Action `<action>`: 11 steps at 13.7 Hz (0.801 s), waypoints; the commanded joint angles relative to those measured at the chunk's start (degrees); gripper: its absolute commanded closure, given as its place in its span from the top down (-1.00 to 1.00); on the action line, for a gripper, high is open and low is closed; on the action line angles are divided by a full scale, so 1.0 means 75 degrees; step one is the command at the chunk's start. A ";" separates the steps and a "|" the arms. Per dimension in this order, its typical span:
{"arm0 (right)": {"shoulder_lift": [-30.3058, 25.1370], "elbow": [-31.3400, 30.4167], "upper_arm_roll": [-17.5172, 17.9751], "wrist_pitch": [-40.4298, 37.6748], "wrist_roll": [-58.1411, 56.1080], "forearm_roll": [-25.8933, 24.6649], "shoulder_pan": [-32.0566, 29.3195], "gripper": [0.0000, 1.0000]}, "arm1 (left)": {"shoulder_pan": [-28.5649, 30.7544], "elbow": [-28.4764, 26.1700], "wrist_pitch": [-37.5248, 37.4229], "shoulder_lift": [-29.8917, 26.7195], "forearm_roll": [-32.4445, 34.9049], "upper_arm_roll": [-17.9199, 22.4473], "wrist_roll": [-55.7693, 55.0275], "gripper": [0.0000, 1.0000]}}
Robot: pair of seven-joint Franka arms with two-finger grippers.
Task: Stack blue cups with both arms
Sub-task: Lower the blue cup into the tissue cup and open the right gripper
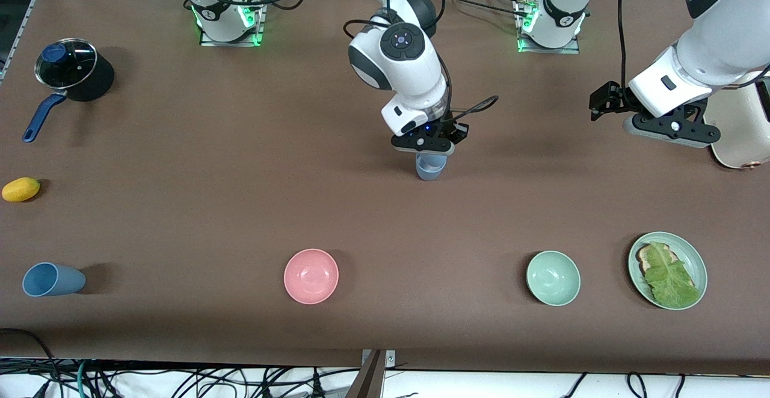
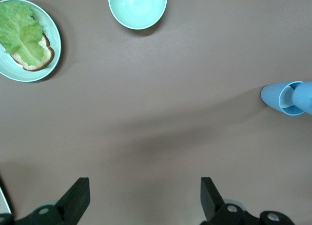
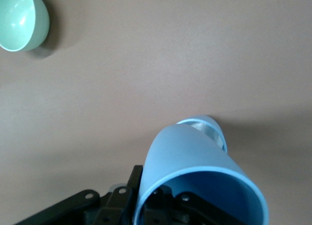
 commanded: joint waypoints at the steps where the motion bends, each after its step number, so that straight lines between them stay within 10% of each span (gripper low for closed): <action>1: 0.0304 0.0407 -0.0008 -0.0040 0.0055 -0.0243 0.0052 -1.00 | -0.0046 0.0238 -0.0208 0.0092 0.0111 0.0028 -0.0021 1.00; 11: 0.0292 0.0360 -0.0008 -0.0568 0.0054 -0.0407 0.0099 -1.00 | -0.0035 0.0238 -0.0384 0.0104 0.0111 0.0028 -0.0010 1.00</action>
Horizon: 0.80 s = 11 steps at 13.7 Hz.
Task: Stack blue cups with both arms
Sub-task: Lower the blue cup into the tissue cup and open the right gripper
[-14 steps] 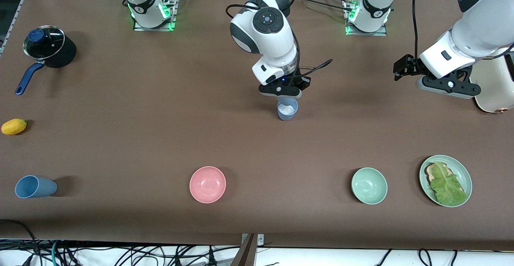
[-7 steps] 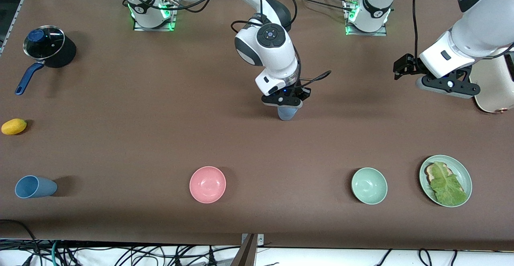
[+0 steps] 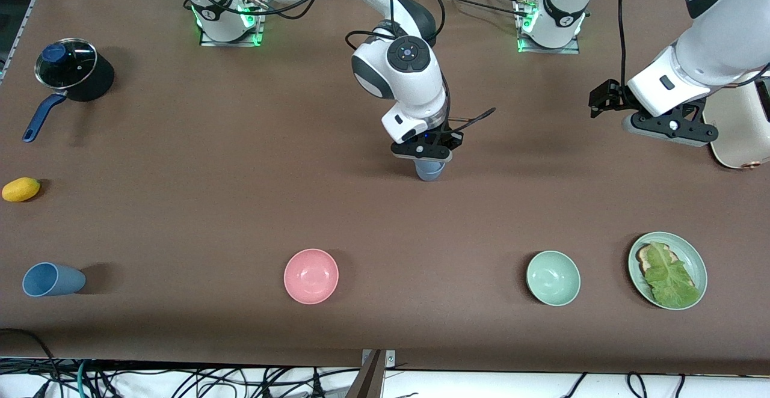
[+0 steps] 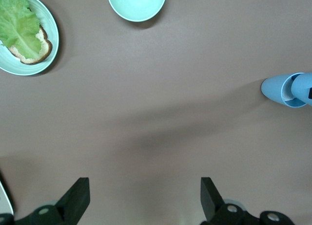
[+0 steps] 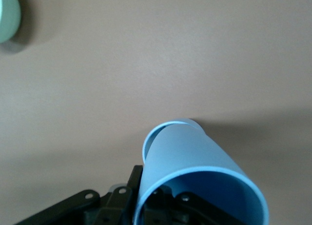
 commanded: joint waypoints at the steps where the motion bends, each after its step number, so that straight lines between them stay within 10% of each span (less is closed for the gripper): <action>1: 0.0138 0.0327 -0.0010 -0.0246 0.0057 -0.0129 0.0090 -1.00 | -0.0034 0.0231 -0.0164 0.0092 0.0111 0.0028 0.0002 1.00; 4: 0.0127 0.0327 -0.0010 -0.0234 0.0115 -0.0129 0.0102 -1.00 | -0.0034 0.0231 -0.0175 0.0092 0.0111 0.0028 0.0002 1.00; 11: 0.0115 0.0362 0.0002 -0.0176 0.0115 -0.0106 0.0090 -0.04 | -0.0011 0.0231 -0.0187 0.0103 0.0111 0.0063 0.0061 1.00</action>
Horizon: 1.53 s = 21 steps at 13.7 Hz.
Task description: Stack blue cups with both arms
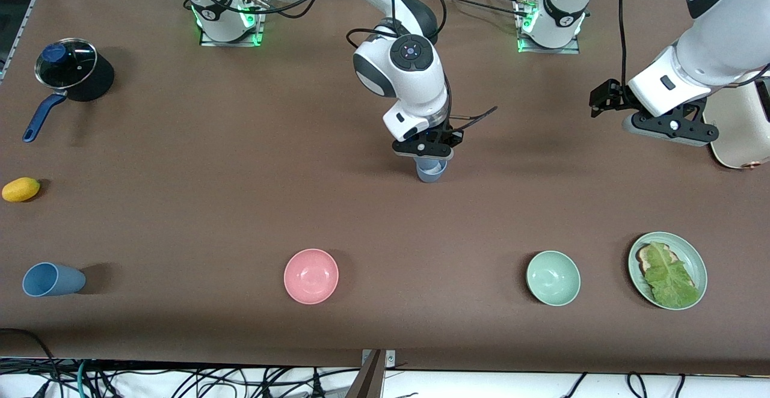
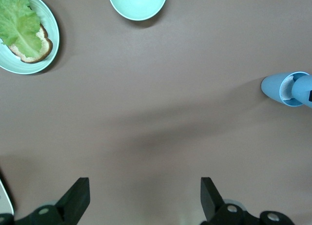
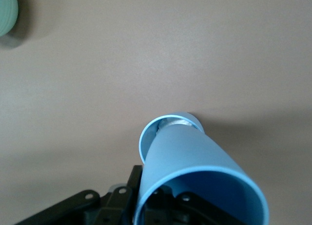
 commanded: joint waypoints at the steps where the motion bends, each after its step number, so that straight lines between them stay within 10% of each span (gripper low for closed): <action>1: 0.0101 0.0308 0.0001 -0.0108 0.0114 -0.0093 0.0035 0.06 | -0.0024 0.0237 -0.0165 0.0103 0.0111 0.0029 0.0025 1.00; 9: -0.0389 0.0308 -0.0011 -0.0774 -0.0165 -0.0034 -0.0466 0.99 | -0.0013 0.0225 -0.0176 0.0091 0.0111 0.0029 0.0072 1.00; 15: -0.1783 0.0017 -0.0081 -0.3655 -0.3959 0.0282 -0.2258 1.00 | -0.0013 0.0225 -0.0176 0.0091 0.0111 0.0029 0.0060 1.00; 21: -0.4172 -0.2676 -0.1120 -0.3869 -0.6195 0.0387 -0.3129 1.00 | -0.0013 0.0225 -0.0176 0.0091 0.0111 0.0029 0.0072 1.00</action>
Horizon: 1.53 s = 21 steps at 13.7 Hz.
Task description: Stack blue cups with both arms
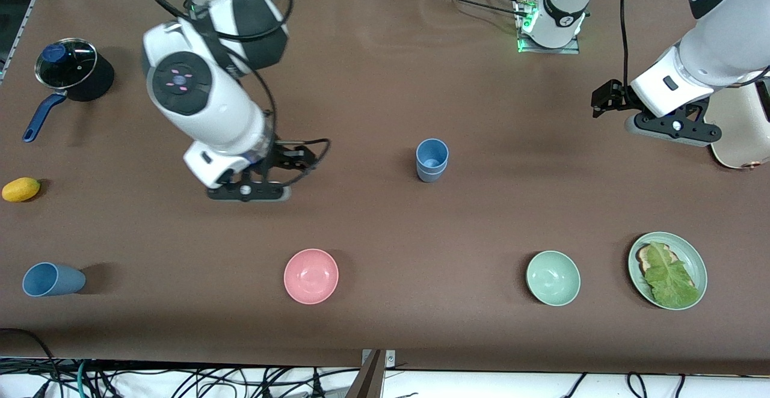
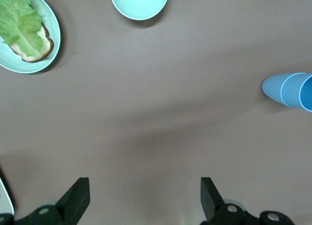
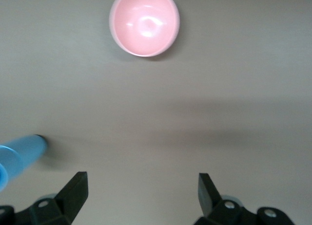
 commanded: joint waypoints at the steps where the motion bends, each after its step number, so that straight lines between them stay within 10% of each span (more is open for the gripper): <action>1: -0.1536 -0.1784 -0.0915 -0.0076 -0.1347 0.0427 0.0051 1.00 | -0.0014 0.0216 -0.0164 0.0086 0.0111 0.0008 0.0060 1.00; 4: -0.1936 -0.1740 -0.1283 -0.0779 -0.1563 0.0559 -0.0216 1.00 | -0.0014 0.0216 -0.0164 0.0086 0.0111 0.0008 0.0071 1.00; 10: -0.3025 -0.1810 -0.0441 -0.1634 -0.2781 0.0488 -0.2454 1.00 | -0.0003 0.0216 -0.0164 0.0098 0.0111 0.0020 0.0059 1.00; 21: -0.3496 -0.2384 -0.0439 -0.0780 -0.2782 -0.0191 -0.2468 1.00 | 0.0021 0.0216 -0.0176 0.0086 0.0111 0.0008 0.0060 1.00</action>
